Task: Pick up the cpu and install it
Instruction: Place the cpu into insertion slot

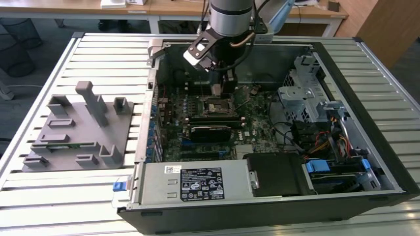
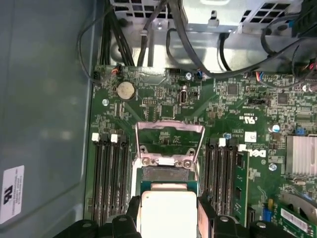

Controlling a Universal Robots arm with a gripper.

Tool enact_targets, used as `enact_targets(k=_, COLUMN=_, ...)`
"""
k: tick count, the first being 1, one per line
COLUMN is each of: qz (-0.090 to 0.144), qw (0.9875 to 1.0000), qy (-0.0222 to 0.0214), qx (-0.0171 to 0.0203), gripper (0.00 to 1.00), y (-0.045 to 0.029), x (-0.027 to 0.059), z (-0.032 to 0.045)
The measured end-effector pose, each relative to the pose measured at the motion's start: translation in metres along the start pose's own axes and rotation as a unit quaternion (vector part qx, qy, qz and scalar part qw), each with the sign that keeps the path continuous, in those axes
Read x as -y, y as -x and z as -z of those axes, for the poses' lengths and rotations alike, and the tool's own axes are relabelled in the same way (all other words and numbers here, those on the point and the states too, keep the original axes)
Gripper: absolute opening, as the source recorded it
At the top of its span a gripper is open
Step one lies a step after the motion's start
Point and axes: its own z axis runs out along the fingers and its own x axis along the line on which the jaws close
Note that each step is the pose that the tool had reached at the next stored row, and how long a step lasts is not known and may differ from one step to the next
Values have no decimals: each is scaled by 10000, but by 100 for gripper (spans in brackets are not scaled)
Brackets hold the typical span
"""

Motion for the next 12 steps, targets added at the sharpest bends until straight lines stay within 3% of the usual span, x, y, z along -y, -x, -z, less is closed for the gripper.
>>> enact_targets(k=12, qz=-2, qw=10000, qy=0, qx=0, gripper=53, y=-28, x=18, z=-214)
